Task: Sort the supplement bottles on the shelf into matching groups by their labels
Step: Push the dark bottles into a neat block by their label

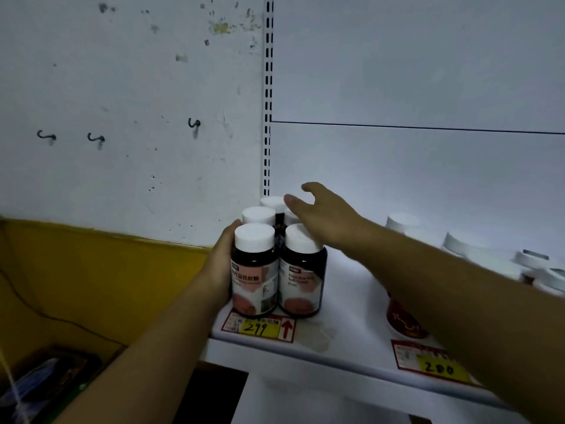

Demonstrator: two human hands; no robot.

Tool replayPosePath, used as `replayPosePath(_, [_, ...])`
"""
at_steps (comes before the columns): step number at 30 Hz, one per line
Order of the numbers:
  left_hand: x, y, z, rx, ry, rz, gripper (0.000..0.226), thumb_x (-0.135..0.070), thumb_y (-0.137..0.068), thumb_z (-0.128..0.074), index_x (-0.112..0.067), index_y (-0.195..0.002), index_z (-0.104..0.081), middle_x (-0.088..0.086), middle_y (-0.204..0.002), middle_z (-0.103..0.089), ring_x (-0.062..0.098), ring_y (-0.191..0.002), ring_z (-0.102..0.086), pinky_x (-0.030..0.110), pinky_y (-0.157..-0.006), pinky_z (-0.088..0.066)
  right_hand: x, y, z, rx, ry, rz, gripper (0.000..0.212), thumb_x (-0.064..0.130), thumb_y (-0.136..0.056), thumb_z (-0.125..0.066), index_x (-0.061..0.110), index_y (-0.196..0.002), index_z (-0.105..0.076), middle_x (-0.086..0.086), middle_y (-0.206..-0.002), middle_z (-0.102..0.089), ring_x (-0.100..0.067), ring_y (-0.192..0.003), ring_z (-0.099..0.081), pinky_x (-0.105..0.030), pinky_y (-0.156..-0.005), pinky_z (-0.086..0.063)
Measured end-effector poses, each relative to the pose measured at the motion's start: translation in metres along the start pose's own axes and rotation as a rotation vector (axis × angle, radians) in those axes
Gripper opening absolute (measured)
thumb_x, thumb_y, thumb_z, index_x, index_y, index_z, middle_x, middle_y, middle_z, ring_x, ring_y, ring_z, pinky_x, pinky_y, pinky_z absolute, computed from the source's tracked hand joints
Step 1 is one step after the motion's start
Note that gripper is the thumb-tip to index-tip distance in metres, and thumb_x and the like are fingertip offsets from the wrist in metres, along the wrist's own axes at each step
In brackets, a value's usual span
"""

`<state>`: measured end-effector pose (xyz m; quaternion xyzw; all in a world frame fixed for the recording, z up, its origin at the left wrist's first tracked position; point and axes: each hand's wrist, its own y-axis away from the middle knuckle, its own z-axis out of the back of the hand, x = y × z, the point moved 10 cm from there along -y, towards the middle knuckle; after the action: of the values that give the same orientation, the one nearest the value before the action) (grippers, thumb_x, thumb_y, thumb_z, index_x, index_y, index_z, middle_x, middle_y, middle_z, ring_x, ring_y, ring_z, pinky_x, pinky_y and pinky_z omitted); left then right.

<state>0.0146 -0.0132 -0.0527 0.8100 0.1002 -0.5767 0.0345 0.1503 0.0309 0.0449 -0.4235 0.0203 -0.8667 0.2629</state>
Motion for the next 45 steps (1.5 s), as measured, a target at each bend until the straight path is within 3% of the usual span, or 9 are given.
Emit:
replayPosePath(5, [0.005, -0.006, 0.004, 0.015, 0.010, -0.004, 0.045, -0.056, -0.079, -0.049, -0.024, -0.085, -0.079, 0.012, -0.088, -0.077, 0.025, -0.079, -0.074, 0.034, -0.061, -0.058, -0.020, 0.018, -0.012, -0.065, -0.371, -0.108, 0.068, 0.049, -0.082, -0.054, 0.027, -0.142, -0.032, -0.002, -0.149, -0.036, -0.022, -0.129, -0.041, -0.039, -0.105, -0.035])
replayPosePath(17, [0.018, -0.013, -0.013, 0.199, 0.143, 0.096, 0.057, -0.060, -0.086, -0.041, -0.018, -0.088, -0.078, 0.016, -0.096, -0.076, 0.026, -0.081, -0.074, 0.031, -0.055, -0.058, -0.039, 0.026, -0.011, -0.162, -0.502, -0.200, 0.057, 0.033, -0.080, -0.062, 0.023, -0.133, -0.046, 0.001, -0.123, -0.057, -0.010, -0.095, -0.060, -0.025, -0.077, -0.049])
replayPosePath(19, [0.015, -0.015, -0.013, 0.203, 0.140, 0.083, 0.057, -0.057, -0.089, -0.038, -0.017, -0.086, -0.078, 0.014, -0.094, -0.076, 0.024, -0.079, -0.074, 0.030, -0.056, -0.058, -0.042, 0.028, -0.010, -0.210, -0.546, -0.216, 0.053, 0.036, -0.080, -0.062, 0.024, -0.130, -0.050, -0.001, -0.125, -0.059, -0.015, -0.101, -0.061, -0.031, -0.086, -0.049])
replayPosePath(23, [0.014, -0.018, -0.007, 0.152, 0.063, 0.064, 0.057, -0.060, -0.090, -0.033, -0.021, -0.099, -0.073, 0.011, -0.094, -0.077, 0.023, -0.083, -0.074, 0.038, -0.075, -0.053, -0.051, 0.037, -0.014, -0.266, -0.728, -0.258, 0.038, 0.050, -0.082, -0.056, 0.025, -0.109, -0.064, 0.002, -0.106, -0.072, -0.018, -0.098, -0.068, -0.035, -0.083, -0.053])
replayPosePath(25, [0.012, -0.018, -0.004, 0.130, 0.106, 0.044, 0.055, -0.057, -0.091, -0.032, -0.025, -0.086, -0.077, 0.006, -0.085, -0.078, 0.018, -0.072, -0.075, 0.032, -0.065, -0.054, -0.060, 0.044, -0.024, -0.283, -0.875, -0.292, 0.038, 0.056, -0.083, -0.051, 0.028, -0.102, -0.066, 0.004, -0.093, -0.076, -0.016, -0.087, -0.071, -0.032, -0.071, -0.056])
replayPosePath(28, [0.012, -0.016, -0.005, 0.153, 0.229, 0.024, 0.059, -0.049, -0.094, -0.032, -0.027, -0.065, -0.078, -0.002, -0.072, -0.078, 0.012, -0.061, -0.074, 0.022, -0.045, -0.054, -0.077, 0.054, -0.041, -0.286, -0.947, -0.321, 0.056, 0.069, -0.081, -0.039, 0.029, -0.112, -0.065, -0.004, -0.109, -0.072, -0.023, -0.099, -0.068, -0.043, -0.086, -0.051])
replayPosePath(34, [0.007, -0.013, -0.015, 0.224, 0.170, -0.010, 0.050, -0.051, -0.092, -0.034, -0.019, -0.097, -0.072, 0.008, -0.090, -0.078, 0.022, -0.081, -0.074, 0.030, -0.063, -0.056, -0.070, 0.056, -0.058, -0.193, -0.983, -0.227, 0.059, 0.072, -0.083, -0.022, 0.043, -0.086, -0.074, 0.010, -0.093, -0.076, -0.008, -0.088, -0.070, -0.023, -0.062, -0.056])
replayPosePath(42, [0.002, -0.007, -0.004, 0.144, 0.085, -0.011, 0.047, -0.055, -0.089, -0.038, -0.026, -0.103, -0.072, 0.000, -0.098, -0.077, 0.017, -0.088, -0.073, 0.029, -0.064, -0.055, -0.069, 0.059, -0.059, -0.136, -0.744, -0.154, 0.056, 0.092, -0.050, -0.038, 0.059, -0.085, -0.065, 0.015, -0.093, -0.074, -0.005, -0.093, -0.069, -0.034, -0.082, -0.052])
replayPosePath(45, [-0.018, 0.013, 0.004, 0.160, -0.094, -0.207, 0.048, -0.056, -0.078, -0.054, -0.046, -0.125, -0.050, -0.030, -0.106, -0.065, -0.007, -0.095, -0.064, 0.015, -0.066, -0.052, -0.064, 0.063, -0.050, -0.175, -0.679, -0.095, 0.082, 0.092, -0.051, -0.037, 0.052, -0.121, -0.049, 0.006, -0.127, -0.061, -0.012, -0.113, -0.058, -0.044, -0.098, -0.046])
